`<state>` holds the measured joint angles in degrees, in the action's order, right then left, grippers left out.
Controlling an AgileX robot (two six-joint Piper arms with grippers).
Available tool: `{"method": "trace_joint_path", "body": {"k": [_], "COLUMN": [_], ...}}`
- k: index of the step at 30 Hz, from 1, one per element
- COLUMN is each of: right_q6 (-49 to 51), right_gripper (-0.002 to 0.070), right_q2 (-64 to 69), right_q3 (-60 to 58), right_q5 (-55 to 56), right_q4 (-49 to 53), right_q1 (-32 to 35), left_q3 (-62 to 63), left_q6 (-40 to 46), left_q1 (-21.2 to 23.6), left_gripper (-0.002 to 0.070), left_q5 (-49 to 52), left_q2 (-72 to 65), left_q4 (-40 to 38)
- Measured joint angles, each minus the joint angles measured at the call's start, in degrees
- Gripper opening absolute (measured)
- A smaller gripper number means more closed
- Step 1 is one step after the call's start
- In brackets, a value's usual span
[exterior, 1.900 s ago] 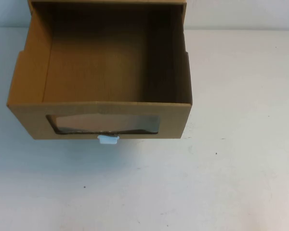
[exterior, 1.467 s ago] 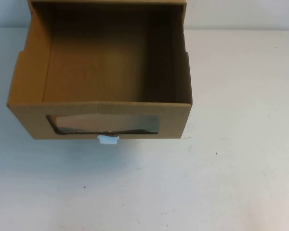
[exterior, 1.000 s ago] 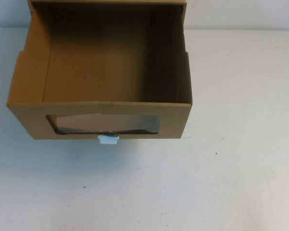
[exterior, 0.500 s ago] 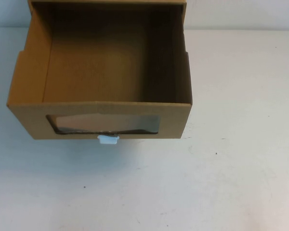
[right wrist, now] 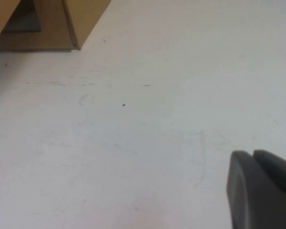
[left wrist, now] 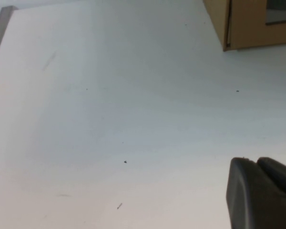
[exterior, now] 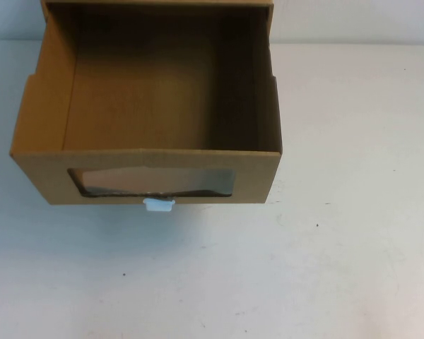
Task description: Close the shoe box
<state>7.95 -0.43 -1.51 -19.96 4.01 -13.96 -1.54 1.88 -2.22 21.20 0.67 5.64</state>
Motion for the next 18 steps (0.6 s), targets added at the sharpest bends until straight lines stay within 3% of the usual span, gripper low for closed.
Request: {"method": "trace_joint_path", "body": {"k": [12, 14, 18], "right_q6": [0.0, 0.0, 0.0], "right_gripper": [-0.0013, -0.0013, -0.0013], "right_q2": [0.0, 0.0, 0.0], "right_q3": [0.0, 0.0, 0.0], "right_q5": [0.0, 0.0, 0.0], "right_q4": [0.0, 0.0, 0.0], "right_q1": [0.0, 0.0, 0.0], "left_q3": [0.0, 0.0, 0.0], "left_q6": [-0.2, -3.5, -15.5], "left_q1": [0.0, 0.0, 0.0], "left_gripper": [-0.0006, -0.0006, -0.0006], "left_q5": [-1.1, -4.4, -13.2], "left_q2": [0.0, 0.0, 0.0], "left_q4": [6.2, 3.5, -10.0]}}
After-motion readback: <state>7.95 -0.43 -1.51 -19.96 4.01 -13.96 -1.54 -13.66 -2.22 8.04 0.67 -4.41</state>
